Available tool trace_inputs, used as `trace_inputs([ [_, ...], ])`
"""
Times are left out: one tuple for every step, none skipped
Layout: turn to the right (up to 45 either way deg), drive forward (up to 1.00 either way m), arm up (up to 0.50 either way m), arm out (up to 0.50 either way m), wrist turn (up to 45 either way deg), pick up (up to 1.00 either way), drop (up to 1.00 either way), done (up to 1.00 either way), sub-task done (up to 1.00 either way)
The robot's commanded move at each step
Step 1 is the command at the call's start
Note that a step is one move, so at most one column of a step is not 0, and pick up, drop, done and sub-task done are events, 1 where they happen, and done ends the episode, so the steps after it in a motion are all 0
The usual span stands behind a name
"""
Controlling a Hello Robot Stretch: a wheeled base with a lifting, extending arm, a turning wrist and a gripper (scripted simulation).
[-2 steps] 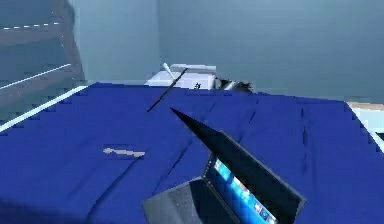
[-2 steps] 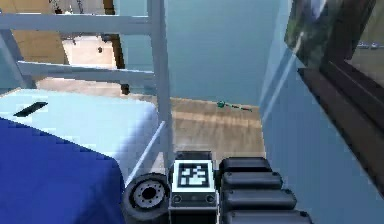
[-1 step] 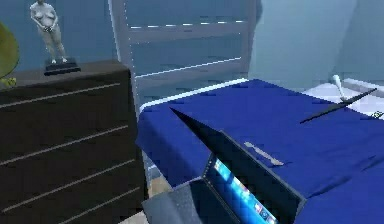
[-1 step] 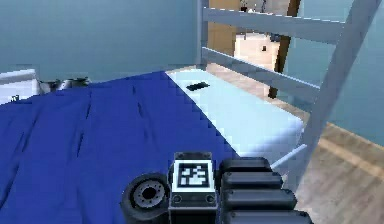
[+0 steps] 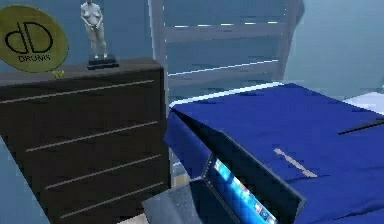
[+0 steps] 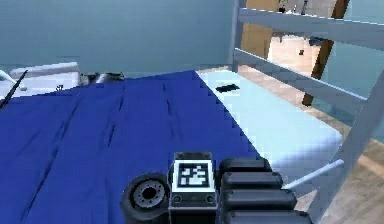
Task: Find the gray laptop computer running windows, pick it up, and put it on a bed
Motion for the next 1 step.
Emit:
trace_inputs([
  [0.0, 0.00, 0.00, 0.48, 0.0, 0.00, 0.00, 0.00, 0.00],
])
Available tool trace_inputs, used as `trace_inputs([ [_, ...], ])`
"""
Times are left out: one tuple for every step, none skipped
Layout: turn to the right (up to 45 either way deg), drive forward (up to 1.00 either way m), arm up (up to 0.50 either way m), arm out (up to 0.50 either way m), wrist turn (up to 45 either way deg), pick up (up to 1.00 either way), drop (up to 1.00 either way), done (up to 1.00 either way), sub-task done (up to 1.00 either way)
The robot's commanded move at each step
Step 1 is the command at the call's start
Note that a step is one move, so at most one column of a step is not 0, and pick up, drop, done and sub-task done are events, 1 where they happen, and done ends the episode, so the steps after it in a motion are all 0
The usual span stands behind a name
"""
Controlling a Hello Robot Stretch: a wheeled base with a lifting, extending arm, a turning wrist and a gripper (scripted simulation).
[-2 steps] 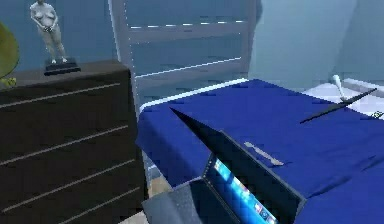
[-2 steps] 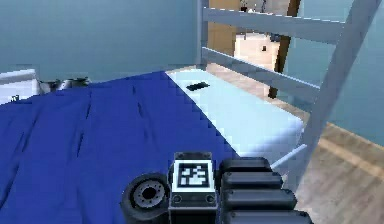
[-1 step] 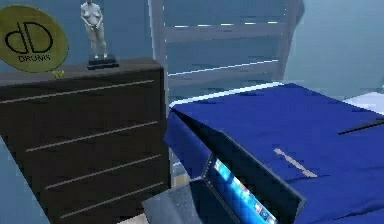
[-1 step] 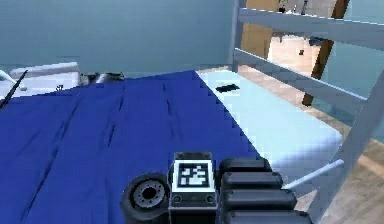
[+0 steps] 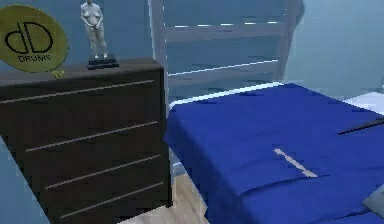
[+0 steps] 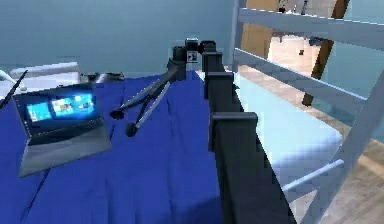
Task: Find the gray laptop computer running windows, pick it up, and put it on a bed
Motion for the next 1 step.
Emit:
trace_inputs([
  [0.0, 0.00, 0.00, 0.00, 39.0, 0.00, 0.00, 0.00, 0.00],
])
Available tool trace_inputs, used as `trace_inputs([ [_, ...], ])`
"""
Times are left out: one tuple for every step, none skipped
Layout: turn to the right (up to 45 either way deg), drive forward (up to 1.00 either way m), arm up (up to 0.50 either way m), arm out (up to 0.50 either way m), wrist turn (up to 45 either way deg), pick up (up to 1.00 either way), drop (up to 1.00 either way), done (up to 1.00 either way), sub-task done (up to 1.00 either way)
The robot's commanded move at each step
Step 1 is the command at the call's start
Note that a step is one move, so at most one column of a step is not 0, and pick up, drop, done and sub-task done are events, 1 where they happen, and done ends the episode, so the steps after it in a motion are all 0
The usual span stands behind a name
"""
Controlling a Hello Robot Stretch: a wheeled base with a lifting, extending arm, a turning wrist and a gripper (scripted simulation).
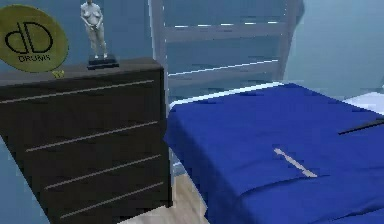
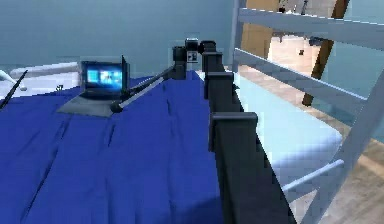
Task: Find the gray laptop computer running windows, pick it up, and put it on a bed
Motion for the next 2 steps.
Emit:
trace_inputs([
  [0.0, 0.00, 0.00, 0.00, 0.0, 0.00, 1.00, 0.00, 0.00],
  [0.0, 0.00, 0.00, -0.10, 0.0, 0.00, 0.00, 0.00, 0.00],
])
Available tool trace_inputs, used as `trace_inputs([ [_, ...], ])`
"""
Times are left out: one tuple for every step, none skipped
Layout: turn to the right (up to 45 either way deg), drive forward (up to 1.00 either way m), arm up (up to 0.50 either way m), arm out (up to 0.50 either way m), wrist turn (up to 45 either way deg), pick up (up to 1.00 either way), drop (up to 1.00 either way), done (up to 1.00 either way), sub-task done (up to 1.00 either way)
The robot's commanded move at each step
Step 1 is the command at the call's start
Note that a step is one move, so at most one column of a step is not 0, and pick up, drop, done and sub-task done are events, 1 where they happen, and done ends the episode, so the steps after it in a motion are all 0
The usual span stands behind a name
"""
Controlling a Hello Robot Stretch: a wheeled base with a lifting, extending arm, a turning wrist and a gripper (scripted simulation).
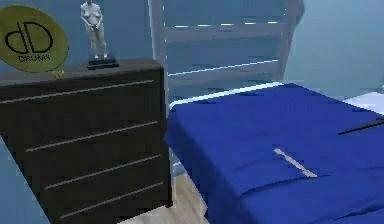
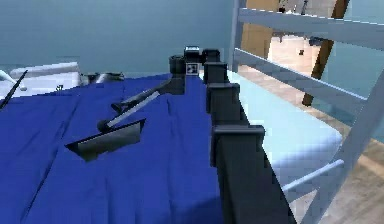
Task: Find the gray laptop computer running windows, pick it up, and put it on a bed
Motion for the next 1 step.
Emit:
trace_inputs([
  [0.0, 0.00, 0.00, 0.00, 0.0, 0.00, 0.00, 1.00, 0.00],
])
